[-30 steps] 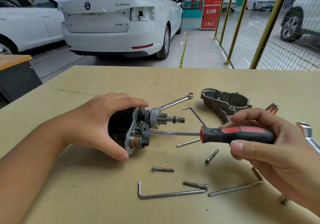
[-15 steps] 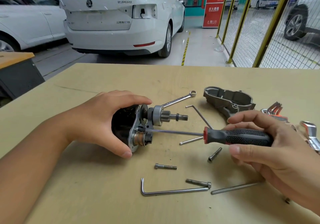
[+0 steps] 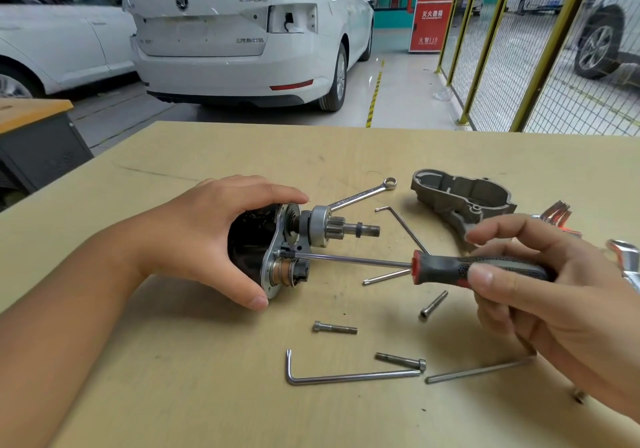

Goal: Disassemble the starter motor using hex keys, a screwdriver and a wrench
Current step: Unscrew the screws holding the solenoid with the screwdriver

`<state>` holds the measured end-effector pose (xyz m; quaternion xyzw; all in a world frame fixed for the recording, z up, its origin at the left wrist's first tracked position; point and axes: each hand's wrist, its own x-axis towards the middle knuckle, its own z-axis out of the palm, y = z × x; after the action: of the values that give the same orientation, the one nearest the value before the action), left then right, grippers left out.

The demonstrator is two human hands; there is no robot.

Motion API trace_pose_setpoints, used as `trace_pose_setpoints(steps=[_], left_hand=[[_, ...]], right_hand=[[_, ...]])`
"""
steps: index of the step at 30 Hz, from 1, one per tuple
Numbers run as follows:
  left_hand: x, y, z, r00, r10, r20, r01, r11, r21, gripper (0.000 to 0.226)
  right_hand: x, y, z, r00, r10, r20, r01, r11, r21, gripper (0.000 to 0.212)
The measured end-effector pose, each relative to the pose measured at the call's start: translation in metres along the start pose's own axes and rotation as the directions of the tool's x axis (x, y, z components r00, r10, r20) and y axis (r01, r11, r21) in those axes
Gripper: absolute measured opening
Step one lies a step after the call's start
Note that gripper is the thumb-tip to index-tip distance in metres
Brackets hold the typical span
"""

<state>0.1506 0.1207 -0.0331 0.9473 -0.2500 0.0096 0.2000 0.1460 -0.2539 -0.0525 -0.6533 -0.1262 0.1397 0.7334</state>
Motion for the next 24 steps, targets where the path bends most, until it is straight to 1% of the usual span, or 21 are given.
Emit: trace_pose_setpoints(steps=[3, 7, 10, 13, 17, 19, 21, 24], left_hand=[[0.0002, 0.0003, -0.0004, 1.000, 0.002, -0.003, -0.002, 1.000, -0.006, 0.112], [-0.0003, 0.0003, 0.0001, 1.000, 0.002, 0.000, -0.002, 1.000, -0.012, 0.112], [-0.0002, 0.0007, 0.0002, 1.000, -0.005, 0.000, 0.005, 1.000, -0.017, 0.112], [-0.0001, 0.0011, -0.0002, 1.000, -0.009, 0.004, 0.009, 1.000, -0.009, 0.113], [-0.0011, 0.0016, -0.0010, 1.000, -0.020, 0.007, 0.020, 1.000, -0.005, 0.113], [-0.0014, 0.0021, -0.0011, 1.000, -0.026, 0.007, 0.026, 1.000, -0.007, 0.113], [-0.0011, 0.0023, -0.0010, 1.000, -0.027, 0.006, 0.027, 1.000, 0.000, 0.112], [-0.0006, 0.0028, -0.0012, 0.999, -0.037, 0.008, 0.037, 0.999, 0.001, 0.113]], right_hand=[[0.0005, 0.0022, -0.0019, 1.000, -0.027, -0.001, 0.027, 1.000, 0.008, 0.076], [0.0007, 0.0018, 0.0015, 1.000, -0.012, 0.028, 0.012, 1.000, -0.008, 0.074], [0.0000, -0.0001, -0.0002, 0.998, -0.034, 0.048, 0.037, 0.996, -0.081, 0.070], [-0.0006, 0.0006, -0.0018, 0.999, -0.033, 0.038, 0.038, 0.988, -0.147, 0.075], [-0.0001, -0.0010, 0.0021, 0.999, 0.019, 0.035, -0.016, 0.995, -0.096, 0.071], [0.0003, -0.0028, 0.0027, 0.998, 0.047, 0.028, -0.044, 0.995, -0.085, 0.074], [0.0003, -0.0030, 0.0024, 0.999, 0.028, 0.022, -0.026, 0.996, -0.082, 0.075], [-0.0012, -0.0018, 0.0000, 0.999, -0.025, 0.022, 0.026, 0.999, -0.035, 0.070]])
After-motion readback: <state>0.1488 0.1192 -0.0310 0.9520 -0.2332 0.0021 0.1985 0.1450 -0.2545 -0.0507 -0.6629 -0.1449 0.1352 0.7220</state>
